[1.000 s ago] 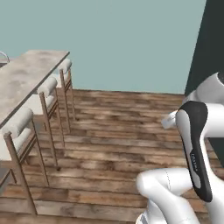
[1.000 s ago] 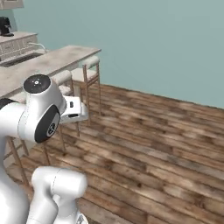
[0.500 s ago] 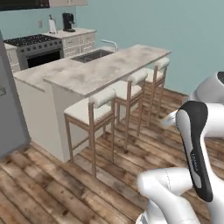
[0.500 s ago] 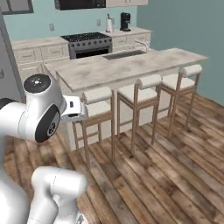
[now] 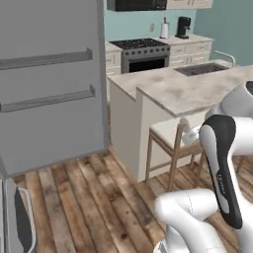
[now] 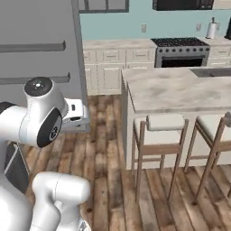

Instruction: Move the donut and butter stick from the top shelf to the second highest shelf to make space. Then, place the pitcher from the counter on the cleared top shelf.

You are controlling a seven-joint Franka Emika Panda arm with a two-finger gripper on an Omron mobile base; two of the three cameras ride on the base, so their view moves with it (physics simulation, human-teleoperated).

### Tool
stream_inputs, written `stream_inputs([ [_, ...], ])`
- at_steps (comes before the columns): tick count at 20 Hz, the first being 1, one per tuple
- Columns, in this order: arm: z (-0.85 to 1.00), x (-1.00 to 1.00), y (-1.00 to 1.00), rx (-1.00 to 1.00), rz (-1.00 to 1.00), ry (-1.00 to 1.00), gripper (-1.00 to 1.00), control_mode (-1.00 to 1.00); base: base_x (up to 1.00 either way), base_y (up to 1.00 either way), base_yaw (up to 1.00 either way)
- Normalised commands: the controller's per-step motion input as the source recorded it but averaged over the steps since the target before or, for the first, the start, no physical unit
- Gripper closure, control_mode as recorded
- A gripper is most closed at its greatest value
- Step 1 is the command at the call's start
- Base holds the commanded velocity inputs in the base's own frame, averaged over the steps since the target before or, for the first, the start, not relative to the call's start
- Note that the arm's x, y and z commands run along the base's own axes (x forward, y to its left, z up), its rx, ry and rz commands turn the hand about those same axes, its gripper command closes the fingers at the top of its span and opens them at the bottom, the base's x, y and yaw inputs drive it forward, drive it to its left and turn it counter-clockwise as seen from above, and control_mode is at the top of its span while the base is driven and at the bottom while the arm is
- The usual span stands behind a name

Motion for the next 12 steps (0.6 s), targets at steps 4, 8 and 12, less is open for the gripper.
stream_inputs([
  [4,0.00,0.00,0.00,0.00,0.00,0.00,-1.00,1.00,0.99,-0.19,0.49],
  [8,0.00,0.00,0.00,0.00,0.00,0.00,-1.00,1.00,0.56,-0.61,0.34],
  [12,0.00,0.00,0.00,0.00,0.00,0.00,-1.00,1.00,-0.08,-0.98,0.11],
])
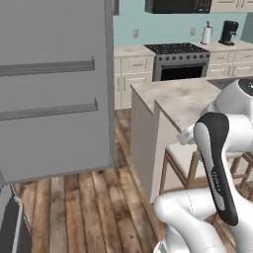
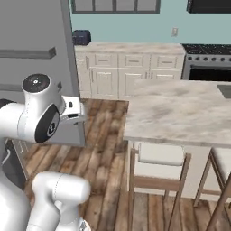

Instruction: Move the donut and butter stick from the top shelf to the second highest shelf to make space. Then, place the pitcher from the counter on the cleared top shelf.

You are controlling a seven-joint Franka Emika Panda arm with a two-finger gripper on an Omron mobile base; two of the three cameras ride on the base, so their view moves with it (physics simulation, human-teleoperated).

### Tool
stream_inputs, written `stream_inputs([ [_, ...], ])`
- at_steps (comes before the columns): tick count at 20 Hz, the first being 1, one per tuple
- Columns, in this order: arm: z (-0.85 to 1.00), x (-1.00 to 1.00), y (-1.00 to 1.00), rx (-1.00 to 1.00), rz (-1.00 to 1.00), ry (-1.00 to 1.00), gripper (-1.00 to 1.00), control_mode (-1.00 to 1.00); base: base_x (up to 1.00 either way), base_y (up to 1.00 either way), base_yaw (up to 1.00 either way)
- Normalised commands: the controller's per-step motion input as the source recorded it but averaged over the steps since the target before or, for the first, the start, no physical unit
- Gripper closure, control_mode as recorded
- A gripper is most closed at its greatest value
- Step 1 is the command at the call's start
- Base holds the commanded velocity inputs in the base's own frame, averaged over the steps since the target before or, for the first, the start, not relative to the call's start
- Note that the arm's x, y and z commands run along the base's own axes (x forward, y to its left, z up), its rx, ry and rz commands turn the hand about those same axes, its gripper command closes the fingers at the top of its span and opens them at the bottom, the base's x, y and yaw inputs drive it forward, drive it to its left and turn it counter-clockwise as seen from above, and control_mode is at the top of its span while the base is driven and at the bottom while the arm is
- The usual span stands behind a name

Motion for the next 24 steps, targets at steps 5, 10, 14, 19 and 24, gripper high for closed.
stream_inputs([
  [5,0.00,0.00,0.00,0.00,0.00,0.00,-1.00,1.00,-0.35,-1.00,-0.01],
  [10,0.00,0.00,0.00,0.00,0.00,0.00,-1.00,1.00,-0.01,-1.00,-0.13],
  [14,0.00,0.00,0.00,0.00,0.00,0.00,-1.00,1.00,0.21,-1.00,-0.16],
  [19,0.00,0.00,0.00,0.00,0.00,0.00,-1.00,1.00,0.34,-1.00,-0.33],
  [24,0.00,0.00,0.00,0.00,0.00,0.00,-1.00,1.00,0.15,-0.73,-0.67],
])
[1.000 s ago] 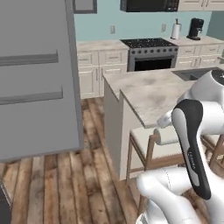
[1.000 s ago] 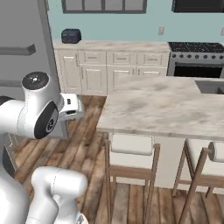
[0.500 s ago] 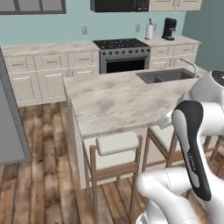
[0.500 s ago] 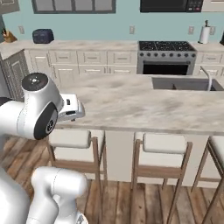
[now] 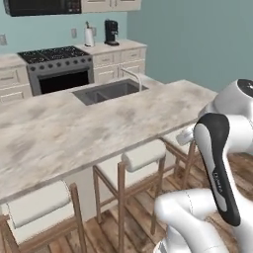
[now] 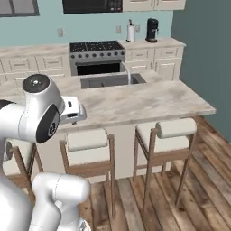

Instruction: Move the donut and butter stick from the top shelf to the second highest shelf to make space. Then, place the pitcher from the counter on the cleared top shelf.

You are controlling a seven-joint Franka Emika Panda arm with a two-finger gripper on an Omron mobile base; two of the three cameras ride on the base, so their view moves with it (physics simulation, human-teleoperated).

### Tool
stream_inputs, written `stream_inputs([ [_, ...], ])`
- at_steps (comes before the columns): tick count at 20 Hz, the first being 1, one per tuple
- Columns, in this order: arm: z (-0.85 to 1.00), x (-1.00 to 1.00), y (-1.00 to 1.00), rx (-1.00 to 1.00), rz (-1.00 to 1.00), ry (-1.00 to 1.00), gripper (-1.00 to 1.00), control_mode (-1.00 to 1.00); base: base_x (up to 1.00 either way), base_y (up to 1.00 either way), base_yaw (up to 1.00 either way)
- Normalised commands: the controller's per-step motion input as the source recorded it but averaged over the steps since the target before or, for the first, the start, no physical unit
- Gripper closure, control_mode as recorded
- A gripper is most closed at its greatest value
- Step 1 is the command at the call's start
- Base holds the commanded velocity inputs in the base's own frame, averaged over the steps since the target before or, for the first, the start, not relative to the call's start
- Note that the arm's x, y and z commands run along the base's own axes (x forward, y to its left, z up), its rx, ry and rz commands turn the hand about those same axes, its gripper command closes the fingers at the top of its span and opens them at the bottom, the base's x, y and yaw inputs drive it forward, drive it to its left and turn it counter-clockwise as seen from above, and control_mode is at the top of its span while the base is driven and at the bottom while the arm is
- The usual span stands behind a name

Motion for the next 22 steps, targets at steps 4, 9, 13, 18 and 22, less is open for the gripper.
stream_inputs([
  [4,0.00,0.00,0.00,0.00,0.00,0.00,-1.00,1.00,0.08,-0.39,-0.76],
  [9,0.00,0.00,0.00,0.00,0.00,0.00,-1.00,1.00,0.26,-0.38,-0.68],
  [13,0.00,0.00,0.00,0.00,0.00,0.00,-1.00,1.00,0.83,-0.40,-0.47],
  [18,0.00,0.00,0.00,0.00,0.00,0.00,-1.00,1.00,1.00,-0.41,-0.37],
  [22,0.00,0.00,0.00,0.00,0.00,0.00,-1.00,1.00,1.00,-0.46,-0.17],
])
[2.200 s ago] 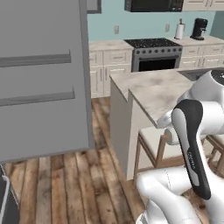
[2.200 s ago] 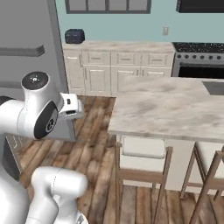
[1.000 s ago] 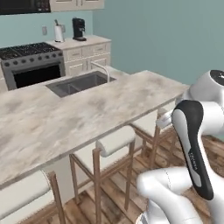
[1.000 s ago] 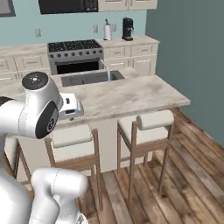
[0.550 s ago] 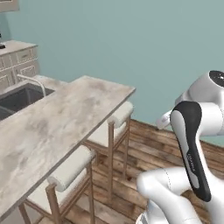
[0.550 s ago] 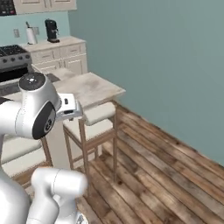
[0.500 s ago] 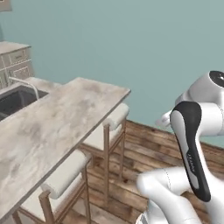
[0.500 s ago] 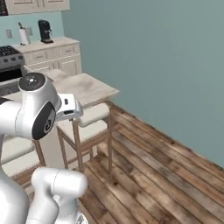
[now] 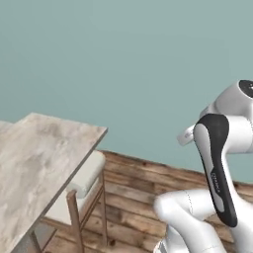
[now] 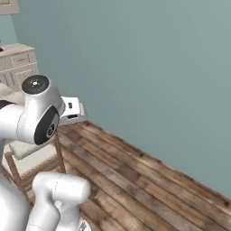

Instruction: Move the donut and butter stick from the top shelf to the second highest shelf to make space. Then, place the pitcher from the counter on the cleared top shelf.

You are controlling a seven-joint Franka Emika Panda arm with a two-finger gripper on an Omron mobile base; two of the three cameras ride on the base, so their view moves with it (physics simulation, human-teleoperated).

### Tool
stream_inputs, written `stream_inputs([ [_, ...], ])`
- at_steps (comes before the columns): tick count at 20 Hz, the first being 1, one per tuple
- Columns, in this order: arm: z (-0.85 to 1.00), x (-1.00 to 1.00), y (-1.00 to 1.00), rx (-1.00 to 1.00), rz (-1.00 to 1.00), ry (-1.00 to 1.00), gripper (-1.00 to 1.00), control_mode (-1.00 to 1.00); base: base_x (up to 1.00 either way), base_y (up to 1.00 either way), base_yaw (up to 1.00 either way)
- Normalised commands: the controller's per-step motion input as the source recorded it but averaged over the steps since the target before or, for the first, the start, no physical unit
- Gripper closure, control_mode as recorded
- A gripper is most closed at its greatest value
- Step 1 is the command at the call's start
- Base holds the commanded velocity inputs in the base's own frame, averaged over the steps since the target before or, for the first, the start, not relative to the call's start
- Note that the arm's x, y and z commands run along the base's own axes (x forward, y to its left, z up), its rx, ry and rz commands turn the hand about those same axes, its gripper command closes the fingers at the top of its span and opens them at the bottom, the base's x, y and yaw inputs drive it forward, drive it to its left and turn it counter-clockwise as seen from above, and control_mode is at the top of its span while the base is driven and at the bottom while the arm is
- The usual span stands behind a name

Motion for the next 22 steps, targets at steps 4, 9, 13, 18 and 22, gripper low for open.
stream_inputs([
  [4,0.00,0.00,0.00,0.00,0.00,0.00,-1.00,1.00,1.00,-0.50,0.00],
  [9,0.00,0.00,0.00,0.00,0.00,0.00,-1.00,1.00,1.00,-0.54,0.31],
  [13,0.00,0.00,0.00,0.00,0.00,0.00,-1.00,1.00,1.00,-0.19,0.64],
  [18,0.00,0.00,0.00,0.00,0.00,0.00,-1.00,1.00,1.00,-0.08,0.71],
  [22,0.00,0.00,0.00,0.00,0.00,0.00,-1.00,1.00,1.00,-0.08,0.70],
])
